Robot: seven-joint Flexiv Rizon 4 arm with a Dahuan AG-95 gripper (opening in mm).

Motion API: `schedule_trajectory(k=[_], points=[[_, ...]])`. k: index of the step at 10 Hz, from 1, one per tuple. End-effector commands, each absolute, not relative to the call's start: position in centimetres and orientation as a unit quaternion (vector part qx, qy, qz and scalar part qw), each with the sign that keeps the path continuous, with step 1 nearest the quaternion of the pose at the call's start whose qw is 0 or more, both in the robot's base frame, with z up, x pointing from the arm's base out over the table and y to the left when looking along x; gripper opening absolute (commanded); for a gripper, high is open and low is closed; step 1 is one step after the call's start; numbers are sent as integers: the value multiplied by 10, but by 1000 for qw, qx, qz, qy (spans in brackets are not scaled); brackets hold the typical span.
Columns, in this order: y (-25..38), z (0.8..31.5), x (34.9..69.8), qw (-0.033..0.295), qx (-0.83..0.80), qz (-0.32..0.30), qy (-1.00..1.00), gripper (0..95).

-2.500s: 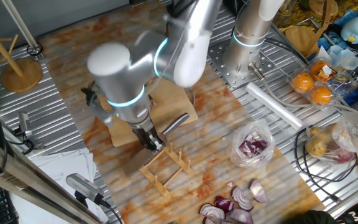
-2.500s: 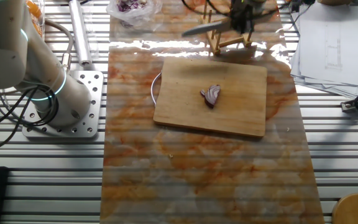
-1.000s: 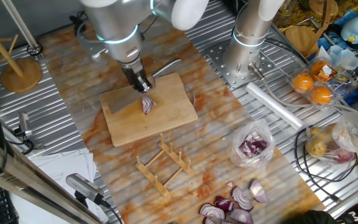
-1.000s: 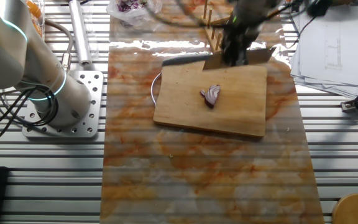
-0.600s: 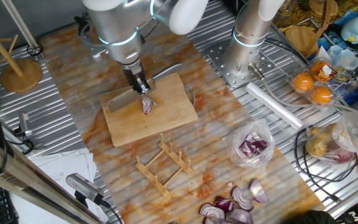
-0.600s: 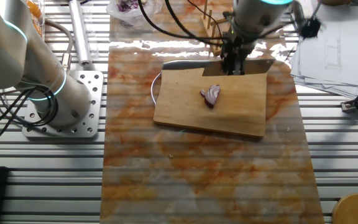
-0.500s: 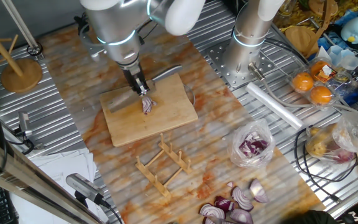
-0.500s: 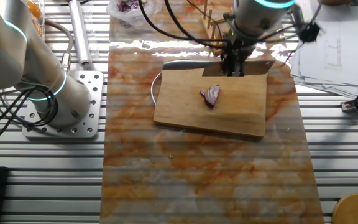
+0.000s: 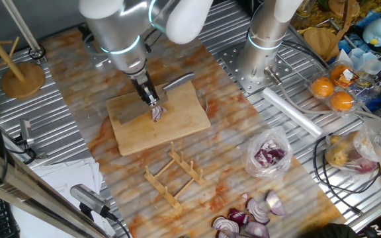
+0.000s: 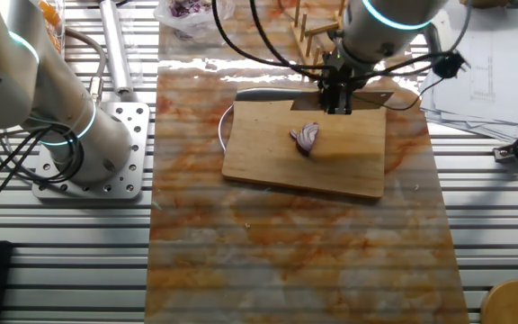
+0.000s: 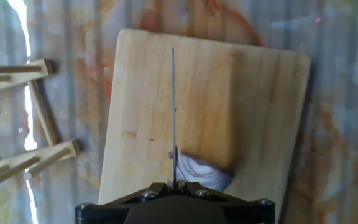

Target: Chop the onions

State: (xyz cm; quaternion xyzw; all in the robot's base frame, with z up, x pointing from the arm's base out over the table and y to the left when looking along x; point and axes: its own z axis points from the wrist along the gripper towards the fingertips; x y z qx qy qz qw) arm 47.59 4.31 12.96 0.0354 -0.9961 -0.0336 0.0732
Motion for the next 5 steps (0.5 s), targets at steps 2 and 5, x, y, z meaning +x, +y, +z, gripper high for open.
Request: schedule_trajectory(k=[2,5], points=[[43,128,475,51,21,-20,-998,0],[43,128,475,40,22,-2,-999,0]])
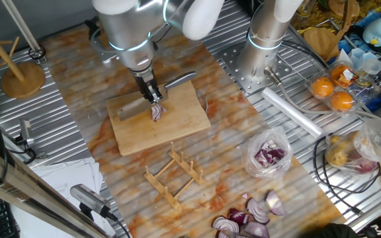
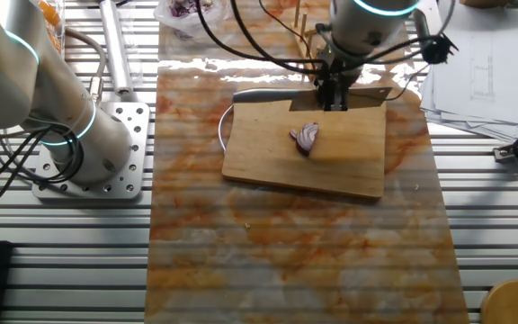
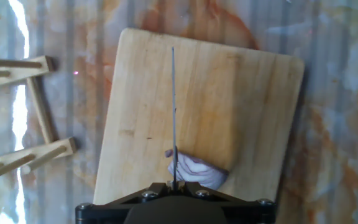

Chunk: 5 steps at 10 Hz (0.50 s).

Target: Chop the onions

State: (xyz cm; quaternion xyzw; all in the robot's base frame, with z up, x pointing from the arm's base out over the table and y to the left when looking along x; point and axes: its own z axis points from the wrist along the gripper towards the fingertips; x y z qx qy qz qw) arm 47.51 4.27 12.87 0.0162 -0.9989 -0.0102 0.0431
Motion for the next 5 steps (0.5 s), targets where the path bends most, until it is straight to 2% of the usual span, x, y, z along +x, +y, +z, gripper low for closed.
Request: schedule_trajectory(k=[1,3,5], points=[[43,128,475,39,30,-9,-999,0],[44,124,475,36,28,-5,-999,0],[50,102,472,33,31,-6,-999,0]])
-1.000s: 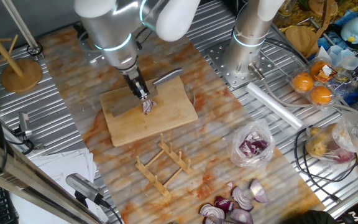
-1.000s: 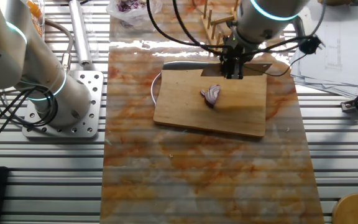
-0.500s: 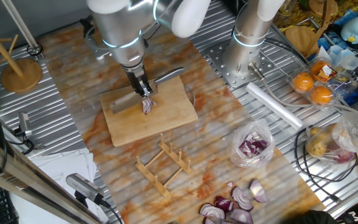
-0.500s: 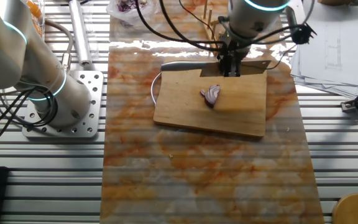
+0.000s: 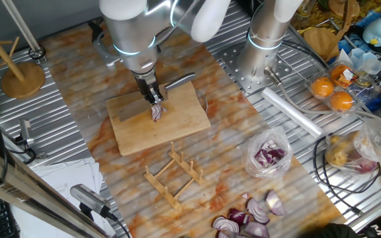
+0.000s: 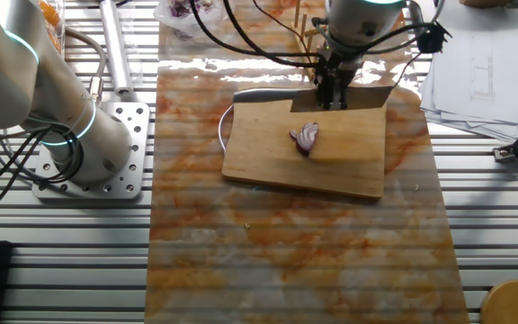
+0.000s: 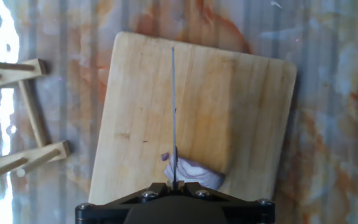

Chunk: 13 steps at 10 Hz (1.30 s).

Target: Chop the onions

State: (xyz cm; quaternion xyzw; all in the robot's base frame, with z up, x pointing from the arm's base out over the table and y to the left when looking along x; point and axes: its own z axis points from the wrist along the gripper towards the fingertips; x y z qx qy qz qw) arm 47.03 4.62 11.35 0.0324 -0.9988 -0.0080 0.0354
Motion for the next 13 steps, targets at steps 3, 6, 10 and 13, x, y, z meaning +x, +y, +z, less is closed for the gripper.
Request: schedule_trajectory(k=[3,6,10,13], points=[[47,85,467,33,31,-5,-999,0],[46,75,467,35,27,-10,-999,0],[51,67,463,35,28,-6,-999,0],[52,65,462,35,27,-5,-999,0]])
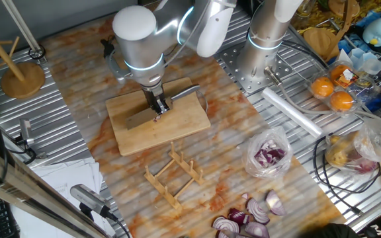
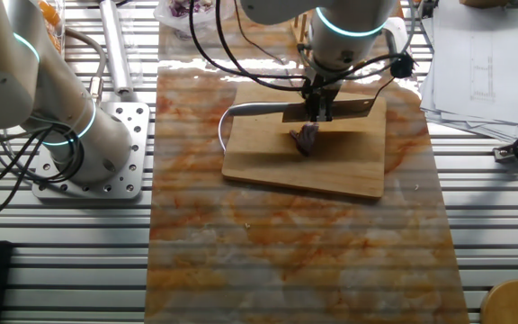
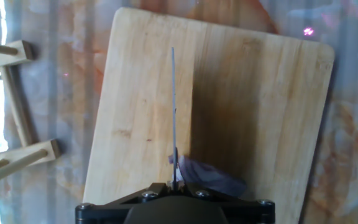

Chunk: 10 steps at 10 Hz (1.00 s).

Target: Chop the onions

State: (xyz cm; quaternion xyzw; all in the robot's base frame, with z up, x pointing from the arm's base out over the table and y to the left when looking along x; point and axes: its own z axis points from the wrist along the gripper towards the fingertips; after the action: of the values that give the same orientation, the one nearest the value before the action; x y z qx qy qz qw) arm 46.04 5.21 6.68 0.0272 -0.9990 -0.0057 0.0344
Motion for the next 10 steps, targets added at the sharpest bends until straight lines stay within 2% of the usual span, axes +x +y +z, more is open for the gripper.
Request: schedule_trajectory(k=[1,8,10], points=[[52,64,462,35,26,-4,-999,0],[50,58,462,35,18,-2,-999,0],[46,48,464,35,17,-3,-999,0]])
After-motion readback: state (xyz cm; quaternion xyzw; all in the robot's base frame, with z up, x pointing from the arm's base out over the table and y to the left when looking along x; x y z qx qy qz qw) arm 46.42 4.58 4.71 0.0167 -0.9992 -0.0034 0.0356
